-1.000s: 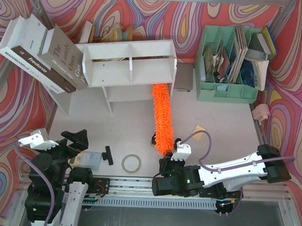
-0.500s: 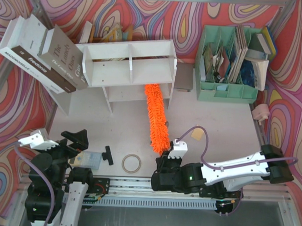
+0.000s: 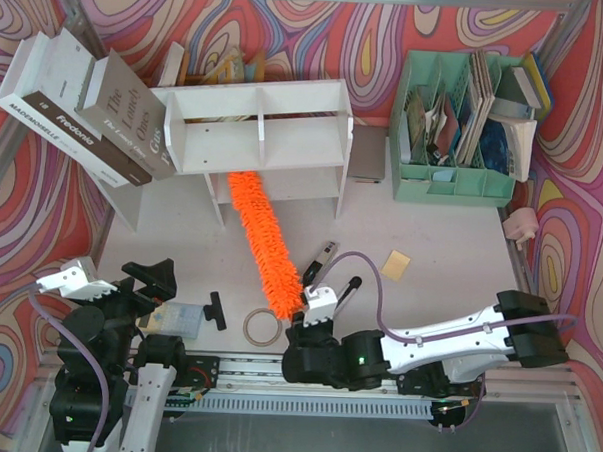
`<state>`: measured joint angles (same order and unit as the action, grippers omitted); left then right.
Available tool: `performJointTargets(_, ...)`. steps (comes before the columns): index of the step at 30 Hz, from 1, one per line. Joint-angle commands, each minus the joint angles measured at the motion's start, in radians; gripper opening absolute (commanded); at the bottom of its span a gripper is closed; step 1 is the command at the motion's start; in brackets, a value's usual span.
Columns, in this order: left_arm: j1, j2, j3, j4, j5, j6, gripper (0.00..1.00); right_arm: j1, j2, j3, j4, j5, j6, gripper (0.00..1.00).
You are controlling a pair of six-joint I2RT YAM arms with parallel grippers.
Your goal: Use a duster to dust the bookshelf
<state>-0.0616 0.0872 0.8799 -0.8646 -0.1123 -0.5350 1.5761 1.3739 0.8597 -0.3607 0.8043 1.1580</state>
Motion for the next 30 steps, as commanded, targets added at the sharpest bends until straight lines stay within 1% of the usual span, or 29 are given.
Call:
performJointTargets(1, 0.008, 0.010, -0.009, 0.026, 0.005, 0.001, 0.98, -0.004, 0.042, 0.068, 0.159, -0.044, -0.189, 0.00)
performJointTargets(4, 0.008, 0.008, -0.009, 0.026, 0.005, 0.000, 0.98, -0.005, 0.080, 0.094, 0.182, -0.076, -0.237, 0.00)
performJointTargets(7, 0.008, 0.008, -0.008, 0.025, 0.005, 0.000, 0.98, -0.008, 0.089, 0.098, 0.193, -0.091, -0.244, 0.00)
performJointTargets(10, 0.008, 0.008, -0.008, 0.026, 0.006, 0.000, 0.98, -0.023, 0.075, 0.084, 0.170, -0.083, -0.199, 0.00)
performJointTargets(13, 0.008, 0.008, -0.009, 0.026, 0.005, 0.000, 0.98, -0.028, 0.046, 0.075, 0.068, -0.020, -0.079, 0.00)
performJointTargets(17, 0.008, 0.008, -0.009, 0.026, 0.006, 0.001, 0.98, -0.029, -0.005, 0.067, -0.167, 0.085, 0.172, 0.00)
performJointTargets(19, 0.008, 0.009, -0.009, 0.026, 0.005, 0.001, 0.98, -0.028, -0.031, 0.061, -0.302, 0.122, 0.326, 0.00)
performJointTargets(23, 0.008, 0.008, -0.009, 0.027, 0.006, 0.000, 0.98, -0.029, -0.064, 0.042, -0.513, 0.154, 0.577, 0.00)
performJointTargets(25, 0.008, 0.010, -0.009, 0.026, 0.005, 0.000, 0.98, -0.029, -0.062, 0.040, -0.582, 0.149, 0.672, 0.00)
performJointTargets(27, 0.008, 0.011, -0.009, 0.026, 0.006, 0.000, 0.98, -0.029, -0.053, 0.041, -0.583, 0.147, 0.686, 0.00)
performJointTargets(30, 0.008, 0.011, -0.009, 0.026, 0.005, 0.000, 0.98, -0.029, -0.048, 0.043, -0.494, 0.142, 0.577, 0.00)
